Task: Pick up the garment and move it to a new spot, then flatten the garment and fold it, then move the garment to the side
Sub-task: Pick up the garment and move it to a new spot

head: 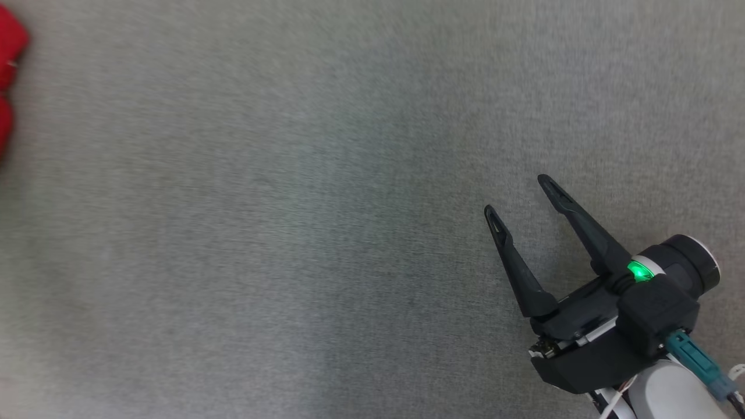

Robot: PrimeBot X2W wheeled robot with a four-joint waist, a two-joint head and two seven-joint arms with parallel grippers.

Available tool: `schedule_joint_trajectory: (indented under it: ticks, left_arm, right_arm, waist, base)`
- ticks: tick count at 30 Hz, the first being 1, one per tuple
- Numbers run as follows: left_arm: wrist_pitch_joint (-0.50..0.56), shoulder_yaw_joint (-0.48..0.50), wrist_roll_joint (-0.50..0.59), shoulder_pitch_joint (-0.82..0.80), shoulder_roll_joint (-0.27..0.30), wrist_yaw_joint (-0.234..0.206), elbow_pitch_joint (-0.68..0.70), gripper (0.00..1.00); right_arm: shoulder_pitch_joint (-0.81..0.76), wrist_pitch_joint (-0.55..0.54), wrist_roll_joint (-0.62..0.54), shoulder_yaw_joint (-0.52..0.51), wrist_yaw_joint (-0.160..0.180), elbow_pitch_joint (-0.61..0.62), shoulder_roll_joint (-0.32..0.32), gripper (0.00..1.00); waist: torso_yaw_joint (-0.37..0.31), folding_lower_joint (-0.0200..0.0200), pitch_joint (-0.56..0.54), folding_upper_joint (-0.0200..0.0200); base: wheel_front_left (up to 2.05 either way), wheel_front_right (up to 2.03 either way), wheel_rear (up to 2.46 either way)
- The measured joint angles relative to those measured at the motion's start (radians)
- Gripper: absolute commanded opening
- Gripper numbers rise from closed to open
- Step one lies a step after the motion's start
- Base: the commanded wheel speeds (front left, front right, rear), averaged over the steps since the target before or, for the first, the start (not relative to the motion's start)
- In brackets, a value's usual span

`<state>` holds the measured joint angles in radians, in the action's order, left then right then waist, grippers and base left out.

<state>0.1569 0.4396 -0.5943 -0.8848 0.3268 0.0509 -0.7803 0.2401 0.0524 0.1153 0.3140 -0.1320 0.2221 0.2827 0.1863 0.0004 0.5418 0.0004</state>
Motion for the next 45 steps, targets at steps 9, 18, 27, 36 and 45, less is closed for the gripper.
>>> schedule_joint_trajectory:
  ticks: [9,18,27,36,45]
  left_arm:
    - [0.113,-0.026,0.012,-0.046,0.037,-0.079,-0.050,1.00]
    - [0.113,-0.019,0.012,0.010,0.061,-0.084,-0.055,0.00]
    - [0.201,-0.046,0.011,0.099,0.080,-0.041,0.028,0.00]
    - [0.322,-0.101,0.023,0.104,0.137,-0.005,0.278,0.00]
    - [0.443,-0.233,0.001,0.053,0.052,0.019,0.514,0.00]
  right_arm:
    - [-0.003,0.010,-0.006,-0.025,0.000,0.036,-0.002,1.00]
    - [0.006,0.036,0.005,-0.002,0.000,-0.016,-0.028,1.00]
    - [0.006,0.094,0.041,0.033,0.000,-0.130,-0.068,1.00]
    - [-0.014,0.157,0.078,0.065,0.000,-0.266,-0.128,1.00]
    - [-0.044,0.195,0.105,0.084,0.000,-0.359,-0.176,1.00]
  waist:
    - [-0.058,-0.0005,0.138,-0.0005]
    - [-0.107,-0.0006,0.115,-0.0006]
    - [-0.117,-0.0002,-0.021,-0.0001]
    - [-0.132,-0.0003,-0.193,-0.0002]
    - [-0.173,-0.0005,-0.364,-0.0003]
  base:
    - [0.00,0.00,0.00]
    - [0.00,0.00,0.00]
    - [0.00,0.00,0.00]
    - [0.00,0.00,0.00]
    - [0.00,0.00,0.00]
